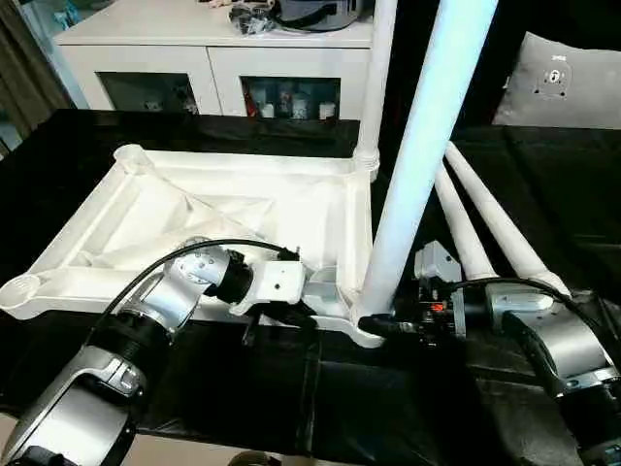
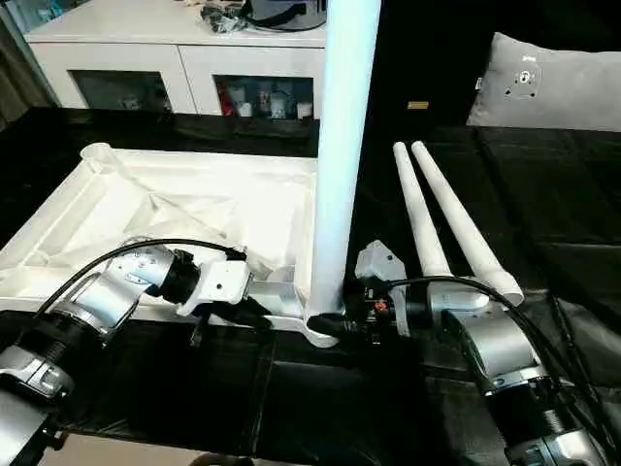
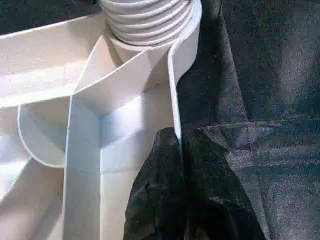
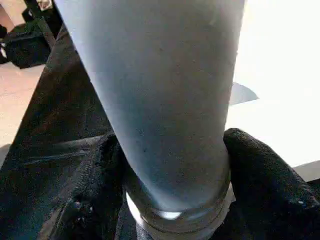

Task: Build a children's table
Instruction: Rotate leg to tighten

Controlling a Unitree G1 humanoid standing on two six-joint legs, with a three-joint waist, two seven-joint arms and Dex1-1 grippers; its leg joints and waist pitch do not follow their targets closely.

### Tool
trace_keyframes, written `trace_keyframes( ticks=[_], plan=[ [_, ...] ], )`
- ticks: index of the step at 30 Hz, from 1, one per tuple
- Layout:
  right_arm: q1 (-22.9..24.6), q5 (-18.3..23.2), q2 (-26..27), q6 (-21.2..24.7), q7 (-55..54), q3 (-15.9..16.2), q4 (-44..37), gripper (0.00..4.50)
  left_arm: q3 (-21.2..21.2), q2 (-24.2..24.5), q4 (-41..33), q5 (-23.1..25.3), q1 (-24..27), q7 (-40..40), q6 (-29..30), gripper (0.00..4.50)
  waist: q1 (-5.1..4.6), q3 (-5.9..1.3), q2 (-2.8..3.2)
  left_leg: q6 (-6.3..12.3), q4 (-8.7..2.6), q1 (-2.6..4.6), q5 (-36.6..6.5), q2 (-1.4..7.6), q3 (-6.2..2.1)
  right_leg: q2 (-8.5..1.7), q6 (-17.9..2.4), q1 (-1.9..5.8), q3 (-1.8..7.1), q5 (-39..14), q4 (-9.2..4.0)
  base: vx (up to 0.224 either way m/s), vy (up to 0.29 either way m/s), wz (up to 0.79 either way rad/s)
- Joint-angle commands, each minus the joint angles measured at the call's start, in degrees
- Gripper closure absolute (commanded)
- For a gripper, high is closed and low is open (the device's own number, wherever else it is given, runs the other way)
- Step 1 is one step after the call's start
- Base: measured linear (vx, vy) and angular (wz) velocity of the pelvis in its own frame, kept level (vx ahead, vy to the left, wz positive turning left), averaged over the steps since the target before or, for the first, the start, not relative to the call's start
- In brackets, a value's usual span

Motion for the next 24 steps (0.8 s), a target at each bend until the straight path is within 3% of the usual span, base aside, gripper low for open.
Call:
trace_keyframes(
  ticks=[1, 4, 7, 9, 11, 12, 14, 15, 17, 19, 22, 23, 24],
  plan=[
    [1.1, 1.6, 1.6, 1.8, -0.3, 1.6, -2.1, 1.79, -0.5, -0.2, -1.1, 0.9, 1.2, 0.9, 2.7, 4.5, 0.07, -3.97, -1.04, 3.79, -3.49, 0.73, -7.6, 3.01, -0.7, -4.49, -14.0, 2.91, 2.17, -6.4, -3.6, 0.0, 0.0, 0.0],
    [1.6, -0.7, 4.8, 3.2, -7.0, 2.1, -2.1, 1.82, 1.7, -1.4, -4.2, 0.3, 2.7, 6.0, 8.7, 4.5, -0.35, -3.65, -1.05, 2.9, -3.81, 0.89, -8.9, 3.05, -0.65, -4.48, -13.7, 2.64, 2.26, -9.2, -3.95, 0.0, 0.0, 0.0],
    [0.3, -4.2, 10.8, 5.1, -18.6, 1.2, 0.9, 1.83, 4.0, -3.8, -9.4, 0.8, 4.5, 13.4, 17.7, 4.5, -1.36, -2.93, -1.09, 0.44, -4.45, 1.09, -14.6, 2.7, -0.96, -4.59, -10.9, 2.51, 2.21, -20.7, -5.05, 0.0, 0.0, 0.0],
    [-1.2, -4.6, 15.3, 6.0, -25.5, -0.7, 3.4, 1.83, 6.4, -6.7, -12.2, 0.5, 5.3, 19.4, 23.8, 4.5, -2.75, -2.43, -1.01, -1.79, -4.91, 1.5, -19.4, 2.37, -1.35, -4.58, -8.2, 2.17, 1.89, -29.9, -5.83, 0.0, 0.0, 0.0],
    [-2.6, -5.0, 18.4, 6.6, -30.5, -2.2, 5.2, 1.83, 8.2, -9.4, -14.5, 0.8, 5.8, 24.5, 28.1, 4.5, -3.41, -2.47, -1.07, -2.22, -4.97, 1.55, -20.4, 2.24, -1.65, -4.73, -7.2, 2.29, 1.73, -32.1, -6.07, 0.0, 0.0, 0.0],
    [-3.8, -5.8, 20.6, 6.7, -34.6, -3.1, 6.9, 1.84, 9.4, -11.4, -16.6, 1.7, 6.4, 28.4, 31.3, 4.5, -4.16, -2.71, -0.94, -1.99, -5.02, 1.61, -20.7, 2.27, -1.77, -4.7, -6.8, 2.24, 1.56, -31.0, -6.31, 0.0, 0.0, 0.0],
    [-4.3, -6.1, 21.5, 6.7, -36.5, -3.5, 7.7, 1.84, 9.8, -12.3, -17.5, 2.8, 6.7, 30.7, 32.4, 4.5, -4.59, -2.88, -0.91, -1.47, -5.22, 1.15, -19.9, 2.38, -1.81, -4.48, -7.5, 2.45, 1.6, -26.5, -6.12, 0.0, 0.0, 0.0],
    [-5.0, -6.2, 22.6, 6.5, -38.9, -4.2, 8.7, 1.84, 10.0, -13.4, -19.1, 4.0, 7.2, 33.0, 33.8, 4.5, -4.66, -3.02, -0.93, -1.09, -5.07, 1.38, -19.4, 2.39, -1.56, -4.32, -8.5, 2.21, 1.81, -23.0, -6.03, 0.0, 0.0, 0.0],
    [-5.2, -6.3, 22.9, 6.4, -39.6, -4.5, 9.0, 1.84, 10.0, -13.7, -19.8, 4.2, 7.4, 33.6, 34.5, 4.5, -4.54, -3.06, -1.12, -0.07, -4.84, 1.36, -18.0, 2.28, -1.2, -4.27, -9.9, 2.22, 1.97, -19.6, -5.92, 0.0, 0.0, 0.0],
    [-5.6, -8.2, 23.2, 3.7, -40.7, -4.3, 10.3, 1.84, 9.9, -14.4, -21.7, 4.3, 7.9, 34.3, 36.5, 4.5, -4.17, -3.05, -1.38, 0.7, -4.6, 1.16, -16.6, 2.14, -1.03, -4.44, -10.1, 2.29, 2.06, -19.7, -5.93, 0.0, 0.0, 0.0],
    [-5.7, -8.5, 23.3, 2.5, -40.3, -5.2, 11.1, 1.84, 9.3, -14.0, -22.9, 5.1, 8.2, 35.0, 37.5, 4.5, -3.75, -3.35, -1.27, 1.46, -4.46, 0.79, -12.7, 2.29, -0.95, -4.25, -10.7, 2.58, 2.02, -14.6, -5.34, 0.0, 0.0, 0.0],
    [-5.6, -8.1, 23.4, 2.6, -40.2, -5.6, 11.0, 1.28, 9.1, -13.7, -22.9, 5.2, 8.2, 35.0, 37.4, 4.5, -3.65, -3.38, -1.08, 1.76, -4.4, 0.76, -11.9, 2.29, -0.91, -4.24, -11.1, 2.62, 2.01, -12.9, -5.22, 0.0, 0.0, 0.0],
    [-5.3, -6.9, 23.4, 2.8, -39.9, -6.6, 10.2, 1.14, 8.9, -12.9, -22.8, 5.2, 8.2, 35.1, 37.1, 4.5, -3.62, -3.56, -0.75, 1.9, -4.32, 0.78, -11.1, 2.29, -0.94, -4.15, -11.6, 2.72, 1.97, -10.6, -4.89, 0.0, 0.0, 0.0]
  ],
)
